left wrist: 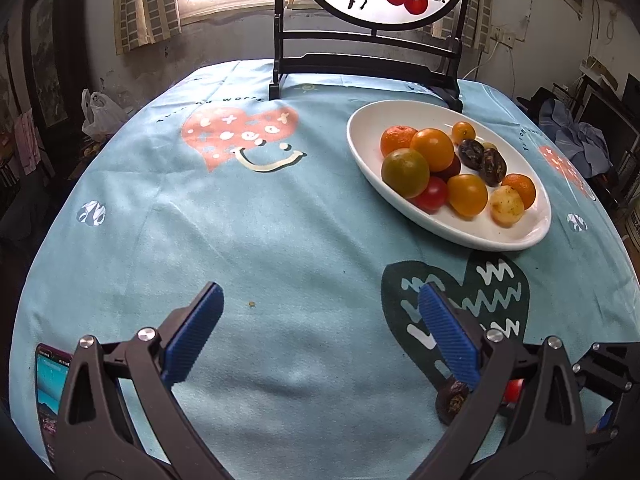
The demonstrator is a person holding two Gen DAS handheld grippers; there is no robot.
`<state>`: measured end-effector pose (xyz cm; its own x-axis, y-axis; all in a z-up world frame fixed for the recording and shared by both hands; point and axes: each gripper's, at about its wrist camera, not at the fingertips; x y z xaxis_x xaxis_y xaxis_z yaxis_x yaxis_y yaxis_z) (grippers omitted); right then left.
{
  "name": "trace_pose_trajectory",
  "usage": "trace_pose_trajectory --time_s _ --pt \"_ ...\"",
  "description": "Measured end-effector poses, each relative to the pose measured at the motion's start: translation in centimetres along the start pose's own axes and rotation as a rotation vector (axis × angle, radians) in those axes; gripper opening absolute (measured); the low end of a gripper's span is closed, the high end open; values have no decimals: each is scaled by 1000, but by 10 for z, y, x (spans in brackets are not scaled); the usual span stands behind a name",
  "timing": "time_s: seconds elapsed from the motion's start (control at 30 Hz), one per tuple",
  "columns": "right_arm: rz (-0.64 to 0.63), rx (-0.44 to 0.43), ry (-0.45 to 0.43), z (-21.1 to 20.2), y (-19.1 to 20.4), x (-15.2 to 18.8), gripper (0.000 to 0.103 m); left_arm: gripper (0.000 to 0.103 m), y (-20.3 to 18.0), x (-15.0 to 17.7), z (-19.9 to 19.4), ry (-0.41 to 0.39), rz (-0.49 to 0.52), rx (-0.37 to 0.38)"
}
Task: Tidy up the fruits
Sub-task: 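Grasp the last red tomato with the right tool while the left tool grasps the last brown fruit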
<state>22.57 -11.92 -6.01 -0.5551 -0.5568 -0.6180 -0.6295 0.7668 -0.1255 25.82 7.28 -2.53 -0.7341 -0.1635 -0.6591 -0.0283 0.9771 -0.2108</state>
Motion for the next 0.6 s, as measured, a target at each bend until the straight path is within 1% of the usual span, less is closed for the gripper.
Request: trace_pose_trajectory --time_s 0.07,0.13,0.2,0.23,0.33,0.43,0.5,0.6 --pt "123 6 -21 -3 -22 -3 28 100 0 1 -1 7 -3 29" --pt "236 49 -32 -5 -45 -4 27 100 -4 2 -2 15 21 76" --pt "305 98 -36 -6 -59 -4 27 100 -17 6 -3 29 83 122" --pt "333 104 -34 -6 -65 -4 27 100 -25 9 -4 37 125 150" --pt "359 114 -26 -6 -70 -3 27 99 -53 22 -8 62 271 222" --pt "359 112 -9 -2 -71 -2 27 98 -74 38 -10 79 395 259" --pt "358 116 -1 -1 -74 -2 27 93 -82 46 -8 100 441 265" --pt "358 117 0 -1 -75 -1 27 92 -85 53 -1 135 464 257"
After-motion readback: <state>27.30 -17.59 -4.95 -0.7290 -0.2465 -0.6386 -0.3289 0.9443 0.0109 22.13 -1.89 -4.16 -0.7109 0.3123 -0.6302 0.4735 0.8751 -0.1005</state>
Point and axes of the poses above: each gripper's, at about its wrist camera, not at the fingertips, and z roughly the way its jaws point, y to its left, x to its underside, and after that the axes turned 13 degrees about x, right-handed
